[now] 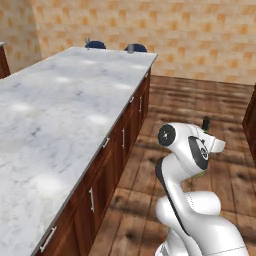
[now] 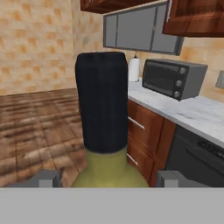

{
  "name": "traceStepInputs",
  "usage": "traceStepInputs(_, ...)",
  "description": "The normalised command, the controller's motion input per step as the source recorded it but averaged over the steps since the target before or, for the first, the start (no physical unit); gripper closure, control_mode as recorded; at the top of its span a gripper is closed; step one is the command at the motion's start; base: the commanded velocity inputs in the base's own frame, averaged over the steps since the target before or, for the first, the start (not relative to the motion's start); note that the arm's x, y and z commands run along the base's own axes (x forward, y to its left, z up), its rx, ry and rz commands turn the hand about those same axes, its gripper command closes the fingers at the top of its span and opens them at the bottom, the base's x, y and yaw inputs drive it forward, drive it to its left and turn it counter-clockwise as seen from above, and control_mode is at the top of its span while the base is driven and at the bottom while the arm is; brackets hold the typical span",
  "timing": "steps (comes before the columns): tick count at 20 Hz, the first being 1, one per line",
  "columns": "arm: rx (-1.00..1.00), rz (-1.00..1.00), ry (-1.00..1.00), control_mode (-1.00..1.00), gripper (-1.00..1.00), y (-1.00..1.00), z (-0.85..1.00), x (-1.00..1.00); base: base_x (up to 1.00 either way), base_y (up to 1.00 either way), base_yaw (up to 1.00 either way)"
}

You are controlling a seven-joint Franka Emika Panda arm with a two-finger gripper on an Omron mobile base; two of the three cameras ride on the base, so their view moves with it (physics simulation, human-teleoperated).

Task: There is a wine glass and glass cup on the dining counter. Place the wine bottle next to the wine glass and the juice bottle next to the glass cup.

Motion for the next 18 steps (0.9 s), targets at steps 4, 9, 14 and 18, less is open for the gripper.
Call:
traceStepInputs(4,0.0,0.0,0.0,1.0,1.0,0.0,0.0,0.0,0.77,-0.16,-0.13)
traceStepInputs(9,0.0,0.0,0.0,1.0,1.0,0.0,0.0,0.0,0.75,-0.15,-0.14)
traceStepInputs(14,0.0,0.0,0.0,1.0,1.0,0.0,0.0,0.0,0.78,-0.15,-0.1)
traceStepInputs(18,0.0,0.0,0.0,1.0,1.0,0.0,0.0,0.0,0.81,-0.16,-0.06)
